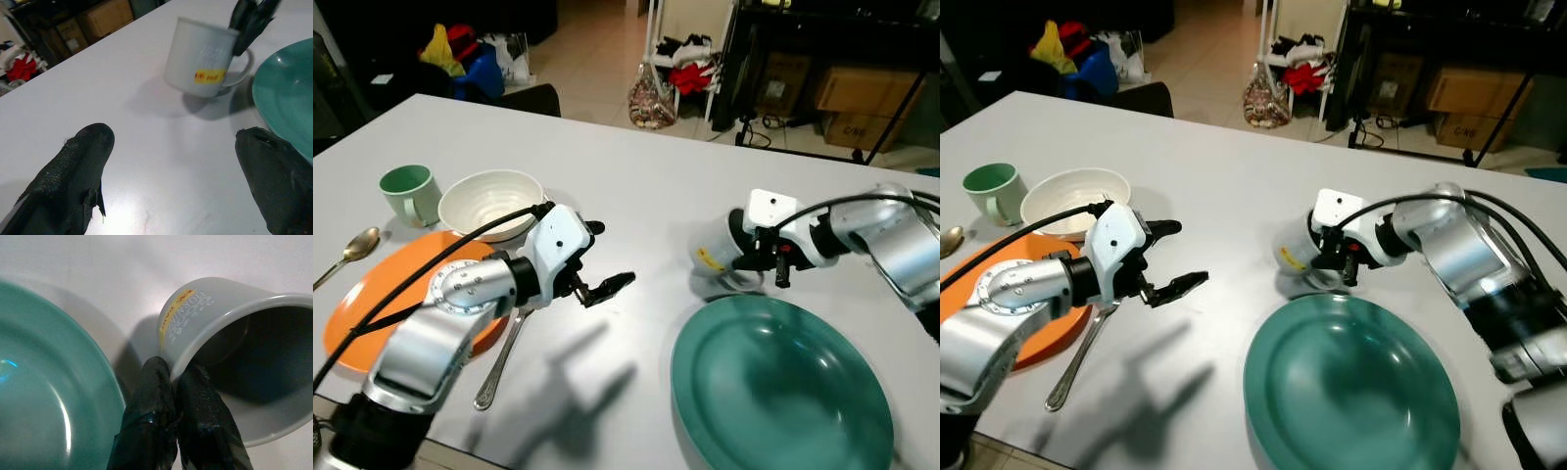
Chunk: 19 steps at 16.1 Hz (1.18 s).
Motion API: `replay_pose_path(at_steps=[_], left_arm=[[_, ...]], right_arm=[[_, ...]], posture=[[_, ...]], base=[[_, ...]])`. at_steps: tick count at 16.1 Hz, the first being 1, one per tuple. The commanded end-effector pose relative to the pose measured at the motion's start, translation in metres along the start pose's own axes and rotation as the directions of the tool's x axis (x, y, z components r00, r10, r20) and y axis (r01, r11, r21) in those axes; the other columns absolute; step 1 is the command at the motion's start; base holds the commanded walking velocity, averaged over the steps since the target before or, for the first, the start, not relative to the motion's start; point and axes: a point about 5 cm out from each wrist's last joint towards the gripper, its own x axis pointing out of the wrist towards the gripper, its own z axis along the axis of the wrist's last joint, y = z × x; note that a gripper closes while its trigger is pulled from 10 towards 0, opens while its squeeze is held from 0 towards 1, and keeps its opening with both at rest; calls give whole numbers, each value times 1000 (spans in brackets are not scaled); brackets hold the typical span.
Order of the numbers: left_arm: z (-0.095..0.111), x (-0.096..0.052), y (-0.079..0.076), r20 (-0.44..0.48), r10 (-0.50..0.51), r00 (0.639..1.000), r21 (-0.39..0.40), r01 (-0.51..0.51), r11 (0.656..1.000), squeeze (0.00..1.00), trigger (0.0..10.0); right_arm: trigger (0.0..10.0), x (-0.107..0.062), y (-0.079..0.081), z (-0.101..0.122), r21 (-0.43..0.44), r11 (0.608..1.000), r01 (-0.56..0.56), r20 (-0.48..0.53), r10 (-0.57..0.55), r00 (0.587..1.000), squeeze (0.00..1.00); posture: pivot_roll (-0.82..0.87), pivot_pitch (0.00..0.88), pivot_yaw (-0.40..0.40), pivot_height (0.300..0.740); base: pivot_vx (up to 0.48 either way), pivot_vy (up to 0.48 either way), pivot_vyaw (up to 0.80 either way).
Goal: Setting the table
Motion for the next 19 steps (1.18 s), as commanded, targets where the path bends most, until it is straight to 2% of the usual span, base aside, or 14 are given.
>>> replay_pose_path(at_steps=[1, 4, 6, 8, 10, 11, 12, 13, 16, 19], left_arm=[[2, 0, 1, -4, -29, 1000, -1, 29, 1000, 0, 10000], [2, 1, -1, -7, -68, 998, -4, 68, 998, 0, 10000], [-1, 1, -8, -28, -126, 992, -2, 126, 992, 0, 10000], [-4, -3, -17, -45, -174, 984, -12, 174, 985, 0, 10000], [-4, -3, -16, -43, -168, 985, -12, 168, 986, 0, 10000], [-4, -3, -16, -44, -165, 985, -12, 165, 986, 0, 10000], [-5, -3, -16, -46, -165, 985, -11, 164, 986, 0, 10000], [-5, -3, -16, -46, -166, 985, -10, 166, 986, 0, 10000], [-5, -3, -16, -48, -170, 984, -13, 169, 986, 0, 10000], [-5, 0, -16, -45, -169, 985, -16, 169, 986, 0, 10000]], right_arm=[[10000, 2, -4, 4, -39, 999, -27, -12, 26, 1000, 0], [10000, 6, -8, 9, -64, 997, -37, -16, 36, 999, 0], [10000, 12, -14, 10, -119, 992, -48, -66, 40, 997, 0], [10000, 16, -16, 14, -137, 987, -84, -89, 72, 993, 0], [10000, 17, -17, 14, -156, 983, -101, -114, 84, 990, 0], [10000, 17, -18, 15, -162, 982, -101, -118, 82, 990, 129], [10000, 17, -20, 15, -181, 978, -101, -141, 76, 987, 451], [10000, 17, -21, 16, -179, 979, -97, -135, 73, 988, 1000], [10000, 16, -24, 18, -205, 975, -90, -132, 64, 989, 1000], [10000, 7, -29, 29, -247, 967, -69, -98, 46, 994, 1000]], posture=[[54, 19, 30, 740], [53, 18, 29, 740], [55, 15, 27, 740], [55, 10, 25, 740], [58, 3, 19, 740], [59, 1, 17, 740], [59, 1, 17, 740], [59, 1, 17, 740], [58, 0, 15, 740], [46, 0, 14, 740]], base=[[0, 0, 0], [0, 0, 0], [0, 0, 0], [0, 0, 0], [0, 0, 0], [0, 0, 0], [0, 0, 0], [0, 0, 0], [0, 0, 0], [0, 0, 0]])
